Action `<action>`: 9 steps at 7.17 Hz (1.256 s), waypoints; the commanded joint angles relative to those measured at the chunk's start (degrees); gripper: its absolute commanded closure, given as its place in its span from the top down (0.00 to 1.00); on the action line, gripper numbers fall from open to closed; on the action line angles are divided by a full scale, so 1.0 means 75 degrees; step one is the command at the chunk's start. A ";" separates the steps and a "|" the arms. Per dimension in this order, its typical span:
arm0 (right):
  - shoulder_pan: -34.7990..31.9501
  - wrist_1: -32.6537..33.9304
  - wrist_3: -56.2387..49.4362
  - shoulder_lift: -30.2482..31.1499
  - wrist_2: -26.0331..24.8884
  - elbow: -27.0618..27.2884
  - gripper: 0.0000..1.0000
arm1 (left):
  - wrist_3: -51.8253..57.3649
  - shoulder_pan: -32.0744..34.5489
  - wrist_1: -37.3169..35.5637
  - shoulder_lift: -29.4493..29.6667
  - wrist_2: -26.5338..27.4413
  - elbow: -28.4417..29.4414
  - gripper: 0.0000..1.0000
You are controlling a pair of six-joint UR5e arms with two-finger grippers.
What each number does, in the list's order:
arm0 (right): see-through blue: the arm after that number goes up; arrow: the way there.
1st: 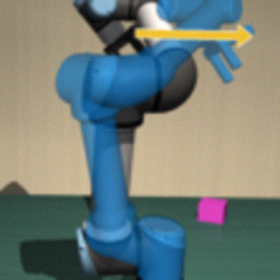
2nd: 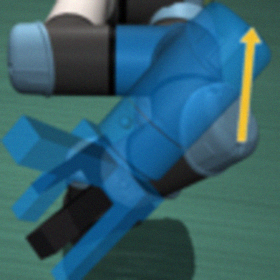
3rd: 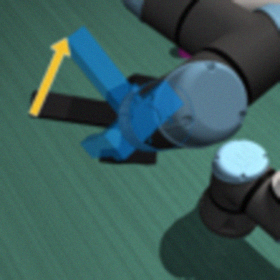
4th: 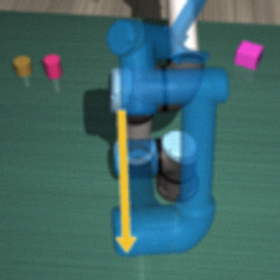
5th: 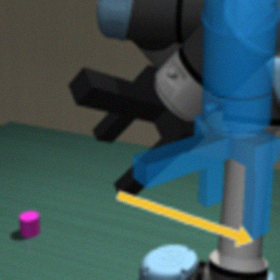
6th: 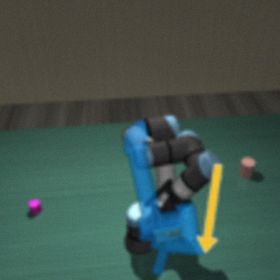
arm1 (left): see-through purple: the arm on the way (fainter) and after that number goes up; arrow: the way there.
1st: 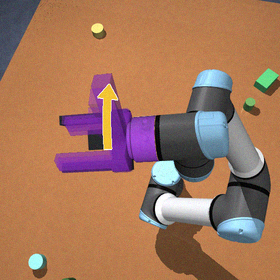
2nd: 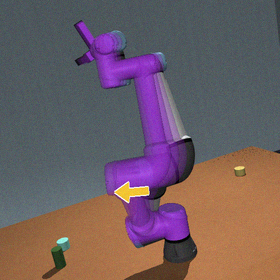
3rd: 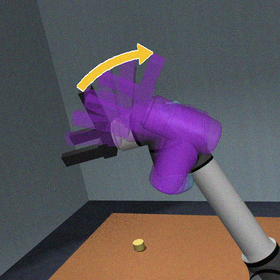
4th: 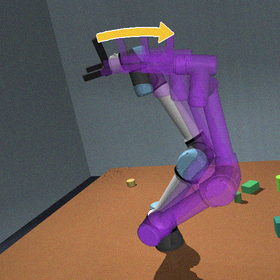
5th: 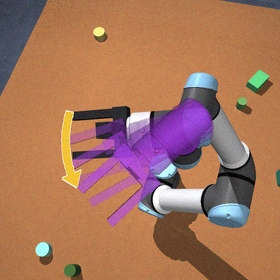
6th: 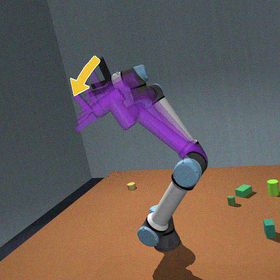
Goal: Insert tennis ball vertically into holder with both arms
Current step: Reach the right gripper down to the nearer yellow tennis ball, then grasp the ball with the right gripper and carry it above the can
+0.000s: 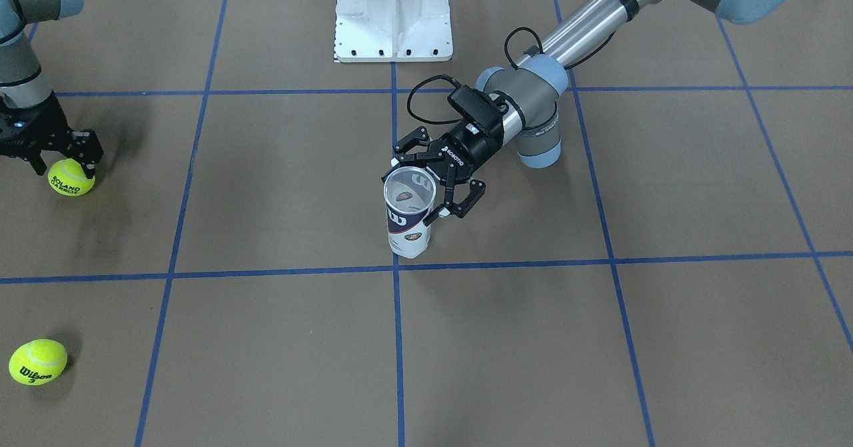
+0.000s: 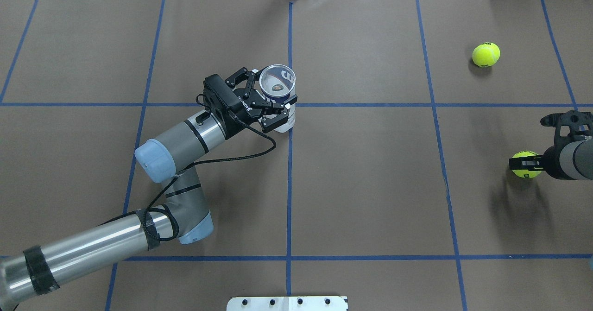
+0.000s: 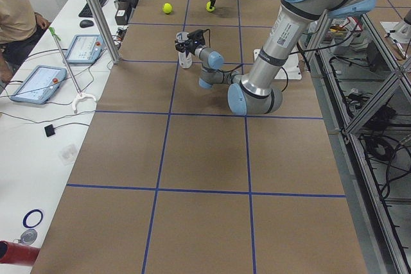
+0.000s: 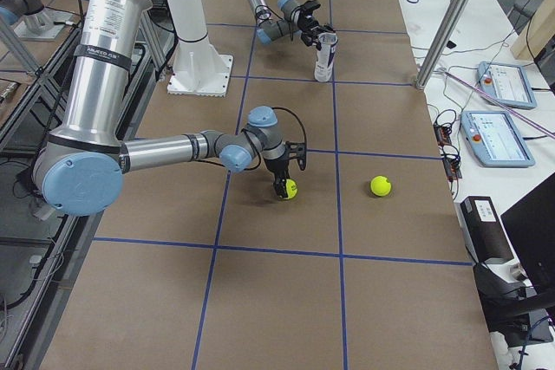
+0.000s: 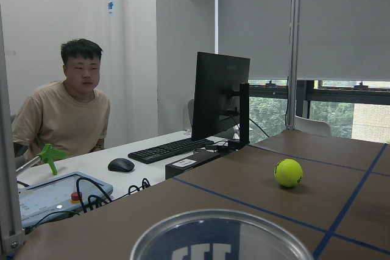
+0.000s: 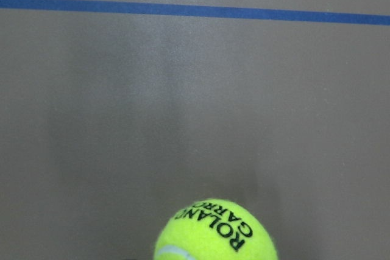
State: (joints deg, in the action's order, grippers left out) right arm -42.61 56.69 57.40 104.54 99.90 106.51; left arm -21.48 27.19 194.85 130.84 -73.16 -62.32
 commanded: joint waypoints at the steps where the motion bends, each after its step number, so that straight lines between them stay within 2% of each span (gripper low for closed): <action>1: 0.0033 0.0000 -0.0002 -0.0052 -0.0019 -0.0010 0.44 | 0.0005 -0.0028 0.0000 0.0004 0.0004 0.0000 0.98; 2: 0.0022 0.0000 -0.0002 -0.0075 0.0015 0.0083 0.18 | 0.0005 -0.0028 0.0012 -0.0008 0.0004 0.0000 0.98; 3: 0.0010 0.0000 -0.0002 -0.0099 0.0085 0.0316 0.02 | 0.0005 -0.0039 0.0012 -0.0008 0.0004 0.0000 0.98; 5: -0.0234 0.0000 0.0080 -0.0331 0.0435 0.0856 0.00 | -0.0007 -0.0039 0.0012 -0.0008 0.0016 -0.0012 0.98; 7: -0.0633 0.0082 0.0197 -0.1196 0.0951 0.0846 0.00 | 0.0005 -0.0074 0.0012 -0.0008 0.0016 -0.0012 0.98; 9: -0.0763 0.0105 0.0954 -0.2133 0.1328 0.0846 0.00 | 0.0005 -0.0075 0.0012 -0.0008 0.0016 -0.0012 0.98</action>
State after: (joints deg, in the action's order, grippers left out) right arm -47.76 57.34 60.99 93.04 108.34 112.82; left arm -21.45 26.66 194.94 130.78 -73.04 -62.40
